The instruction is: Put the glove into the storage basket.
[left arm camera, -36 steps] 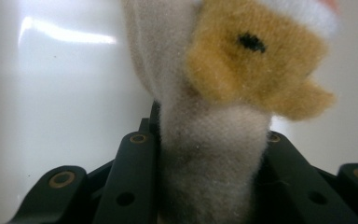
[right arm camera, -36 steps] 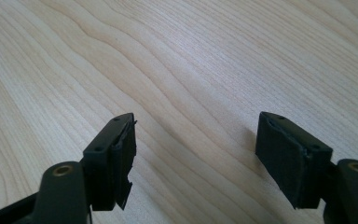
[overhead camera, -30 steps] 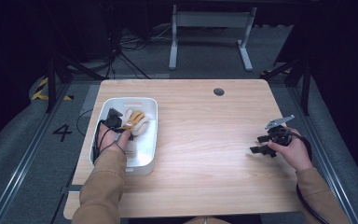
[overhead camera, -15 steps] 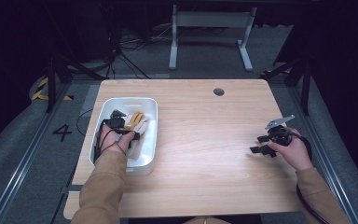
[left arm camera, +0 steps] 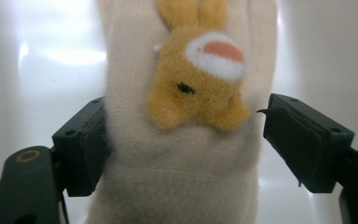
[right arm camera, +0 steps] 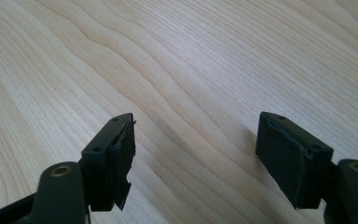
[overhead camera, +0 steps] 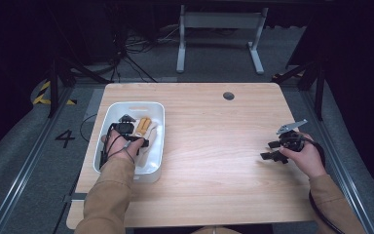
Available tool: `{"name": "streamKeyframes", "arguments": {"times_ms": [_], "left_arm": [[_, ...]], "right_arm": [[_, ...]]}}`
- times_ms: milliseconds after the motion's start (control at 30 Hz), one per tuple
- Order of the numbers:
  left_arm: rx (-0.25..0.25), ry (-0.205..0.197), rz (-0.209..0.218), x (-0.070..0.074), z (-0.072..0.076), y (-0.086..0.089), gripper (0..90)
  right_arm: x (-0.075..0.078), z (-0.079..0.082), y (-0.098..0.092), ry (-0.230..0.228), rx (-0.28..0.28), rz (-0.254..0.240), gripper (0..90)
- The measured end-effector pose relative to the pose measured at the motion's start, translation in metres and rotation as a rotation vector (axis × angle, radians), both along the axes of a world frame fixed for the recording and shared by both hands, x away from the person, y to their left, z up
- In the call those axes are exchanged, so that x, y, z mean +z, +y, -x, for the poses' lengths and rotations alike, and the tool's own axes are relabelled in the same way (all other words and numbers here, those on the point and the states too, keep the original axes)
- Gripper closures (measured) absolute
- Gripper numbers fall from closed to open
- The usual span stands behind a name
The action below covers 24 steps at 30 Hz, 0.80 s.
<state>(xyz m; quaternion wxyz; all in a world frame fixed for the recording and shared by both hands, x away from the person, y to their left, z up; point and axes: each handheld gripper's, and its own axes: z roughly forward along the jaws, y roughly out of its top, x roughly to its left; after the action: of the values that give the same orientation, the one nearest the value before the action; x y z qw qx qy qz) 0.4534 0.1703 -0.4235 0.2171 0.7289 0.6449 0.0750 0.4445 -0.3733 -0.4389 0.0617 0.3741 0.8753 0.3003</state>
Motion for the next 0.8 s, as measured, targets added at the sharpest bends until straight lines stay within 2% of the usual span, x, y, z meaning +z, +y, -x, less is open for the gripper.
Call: {"name": "streamKeyframes", "arguments": {"times_ms": [67, 100, 200, 300, 433, 500, 600, 667, 700, 733, 800], "left_arm": [[-0.004, -0.006, -0.001, 0.002, 0.000, 0.000, 20.1], [-0.004, -0.027, -0.003, 0.004, 0.001, 0.001, 23.5], [-0.018, -0.097, -0.016, 0.012, 0.004, 0.003, 22.5], [-0.039, -0.130, -0.046, 0.020, 0.008, 0.002, 20.5], [-0.038, -0.192, -0.036, 0.037, 0.014, 0.001, 24.4], [-0.057, -0.231, -0.041, 0.047, 0.018, -0.001, 24.4], [-0.072, -0.274, -0.030, 0.059, 0.024, -0.004, 24.5], [-0.076, -0.288, -0.031, 0.063, 0.026, -0.006, 24.5], [-0.097, -0.312, -0.029, 0.068, 0.030, -0.010, 24.5], [-0.097, -0.312, -0.029, 0.068, 0.030, -0.010, 24.6], [-0.145, -0.344, -0.025, 0.078, 0.038, -0.019, 24.6]], "right_arm": [[0.000, 0.000, 0.000, 0.001, 0.001, 0.000, 29.3], [0.000, 0.000, 0.000, -0.001, 0.000, -0.002, 29.3], [0.001, -0.001, -0.001, -0.002, -0.003, -0.004, 29.3], [0.000, -0.002, 0.000, 0.003, -0.003, 0.000, 29.3], [-0.001, -0.002, 0.002, 0.003, 0.003, 0.001, 29.2], [-0.001, -0.002, 0.002, 0.005, 0.001, 0.000, 29.2], [-0.002, -0.002, 0.001, 0.006, 0.000, 0.004, 29.2], [-0.002, -0.002, 0.001, 0.007, 0.000, 0.003, 29.2], [-0.001, -0.002, 0.001, 0.004, 0.001, 0.002, 29.2], [-0.001, -0.001, 0.001, 0.002, 0.000, 0.003, 29.2], [-0.001, -0.001, 0.001, 0.000, 0.001, 0.002, 29.2]]}}
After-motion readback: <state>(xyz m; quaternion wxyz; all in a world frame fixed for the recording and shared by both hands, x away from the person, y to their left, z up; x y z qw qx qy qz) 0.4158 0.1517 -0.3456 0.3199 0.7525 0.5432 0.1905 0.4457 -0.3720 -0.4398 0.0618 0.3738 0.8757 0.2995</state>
